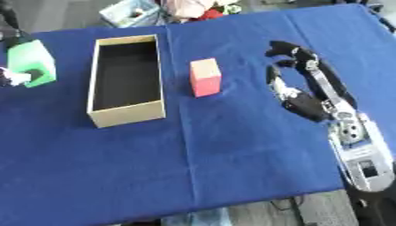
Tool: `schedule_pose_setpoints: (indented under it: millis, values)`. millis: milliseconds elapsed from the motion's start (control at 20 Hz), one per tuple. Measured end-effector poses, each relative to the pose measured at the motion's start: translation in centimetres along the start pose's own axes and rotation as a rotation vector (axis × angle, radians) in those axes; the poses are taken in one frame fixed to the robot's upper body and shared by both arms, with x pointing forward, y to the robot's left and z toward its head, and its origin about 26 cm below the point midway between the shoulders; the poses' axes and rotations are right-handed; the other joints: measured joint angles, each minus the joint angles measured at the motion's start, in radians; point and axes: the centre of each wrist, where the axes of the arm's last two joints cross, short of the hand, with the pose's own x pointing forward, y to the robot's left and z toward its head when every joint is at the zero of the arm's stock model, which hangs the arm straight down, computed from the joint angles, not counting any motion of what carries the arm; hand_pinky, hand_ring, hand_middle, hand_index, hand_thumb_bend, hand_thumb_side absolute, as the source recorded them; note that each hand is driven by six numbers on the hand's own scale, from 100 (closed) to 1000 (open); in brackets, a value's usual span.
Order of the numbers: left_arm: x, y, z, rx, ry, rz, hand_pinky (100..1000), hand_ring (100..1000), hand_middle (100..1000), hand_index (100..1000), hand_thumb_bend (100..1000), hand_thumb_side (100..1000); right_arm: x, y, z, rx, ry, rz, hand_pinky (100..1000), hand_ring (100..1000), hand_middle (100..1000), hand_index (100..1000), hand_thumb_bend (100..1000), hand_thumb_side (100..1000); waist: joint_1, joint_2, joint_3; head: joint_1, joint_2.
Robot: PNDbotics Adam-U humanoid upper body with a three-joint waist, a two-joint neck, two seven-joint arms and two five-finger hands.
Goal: Pick up objects on the table and place them in the box.
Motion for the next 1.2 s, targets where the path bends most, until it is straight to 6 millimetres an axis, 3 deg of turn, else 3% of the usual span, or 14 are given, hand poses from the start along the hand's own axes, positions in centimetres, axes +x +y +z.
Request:
schedule_pose_setpoints:
  millis: [200,400,700,750,800,1200]
  values:
    - [2.3,1.1,-1.8,0.015,-0.087,0.000,698,527,471,828,187,534,0.0,0.2,0.0,0.014,-0.005,-0.003,823,929,764,919,100,627,0.000,-0.004,-0.003,0.002,0.000]
    - [4.6,0.9,-3.8,0.003,-0.161,0.009,700,531,475,833,198,542,0.1,0.4,-0.1,0.032,-0.011,-0.008,823,930,764,919,100,627,-0.001,-0.008,-0.007,0.010,0.000]
    - [7.0,-0.6,-5.8,-0.043,-0.235,0.017,703,538,482,838,239,563,0.2,0.8,-0.2,0.052,-0.022,-0.022,823,930,763,918,100,630,-0.004,-0.009,-0.018,0.019,0.000]
    - [7.3,-1.0,-6.0,-0.052,-0.243,0.018,705,543,487,840,327,546,0.2,0.8,-0.2,0.053,-0.023,-0.023,823,930,763,917,100,630,-0.004,-0.009,-0.019,0.019,0.000]
    - [7.5,-1.3,-6.2,-0.062,-0.251,0.018,709,547,492,845,257,570,0.2,0.8,-0.2,0.055,-0.024,-0.024,823,930,762,917,100,631,-0.004,-0.008,-0.021,0.019,0.000]
    - [8.5,-3.8,-6.7,-0.178,-0.296,-0.012,739,603,553,870,347,602,0.3,1.0,-0.3,0.063,-0.025,-0.029,823,930,761,916,100,633,-0.004,-0.004,-0.026,0.019,0.000]
